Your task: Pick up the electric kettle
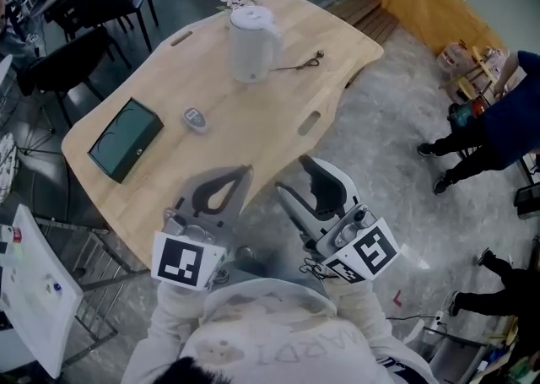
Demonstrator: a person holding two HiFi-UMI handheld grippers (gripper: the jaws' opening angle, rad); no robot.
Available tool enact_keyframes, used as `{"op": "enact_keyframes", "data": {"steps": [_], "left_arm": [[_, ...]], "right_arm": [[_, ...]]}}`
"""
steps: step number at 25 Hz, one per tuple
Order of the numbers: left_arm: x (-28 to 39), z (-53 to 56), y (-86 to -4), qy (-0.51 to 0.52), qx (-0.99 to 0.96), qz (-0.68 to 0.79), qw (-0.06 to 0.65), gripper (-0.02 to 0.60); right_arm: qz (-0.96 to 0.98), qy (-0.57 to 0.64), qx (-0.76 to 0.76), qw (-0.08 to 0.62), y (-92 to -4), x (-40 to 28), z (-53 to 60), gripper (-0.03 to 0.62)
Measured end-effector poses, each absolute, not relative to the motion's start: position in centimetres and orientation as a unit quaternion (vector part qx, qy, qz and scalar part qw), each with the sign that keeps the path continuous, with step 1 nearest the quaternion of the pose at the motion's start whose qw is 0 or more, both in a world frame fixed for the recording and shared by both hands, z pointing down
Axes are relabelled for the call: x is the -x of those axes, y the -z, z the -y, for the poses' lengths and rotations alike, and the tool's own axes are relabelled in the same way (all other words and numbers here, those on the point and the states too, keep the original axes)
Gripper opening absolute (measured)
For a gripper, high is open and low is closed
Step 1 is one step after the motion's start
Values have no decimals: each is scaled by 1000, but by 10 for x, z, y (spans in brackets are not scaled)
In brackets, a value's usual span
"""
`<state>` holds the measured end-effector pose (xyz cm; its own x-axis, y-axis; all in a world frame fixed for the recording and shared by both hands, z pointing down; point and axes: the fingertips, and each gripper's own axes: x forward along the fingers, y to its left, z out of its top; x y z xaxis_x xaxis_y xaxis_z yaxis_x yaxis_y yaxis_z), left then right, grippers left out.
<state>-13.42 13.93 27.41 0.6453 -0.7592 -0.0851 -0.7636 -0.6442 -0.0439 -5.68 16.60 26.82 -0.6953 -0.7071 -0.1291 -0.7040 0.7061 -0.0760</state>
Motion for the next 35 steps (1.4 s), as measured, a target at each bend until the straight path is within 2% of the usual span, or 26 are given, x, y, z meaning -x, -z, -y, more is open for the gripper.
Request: {"op": "enact_keyframes", "data": {"steps": [16,21,35], "left_arm": [[122,-64,-291,-21,897,-440,16,218],[102,-11,-283,-26,888,-457,39,218],[36,102,-288,-1,864,-503,31,218]], "right_arm": [[-927,18,370,62,-283,39,-83,218],[-935,16,349,64,-279,19,-26,218],[-953,17,297,62,-283,-48,97,218]]}}
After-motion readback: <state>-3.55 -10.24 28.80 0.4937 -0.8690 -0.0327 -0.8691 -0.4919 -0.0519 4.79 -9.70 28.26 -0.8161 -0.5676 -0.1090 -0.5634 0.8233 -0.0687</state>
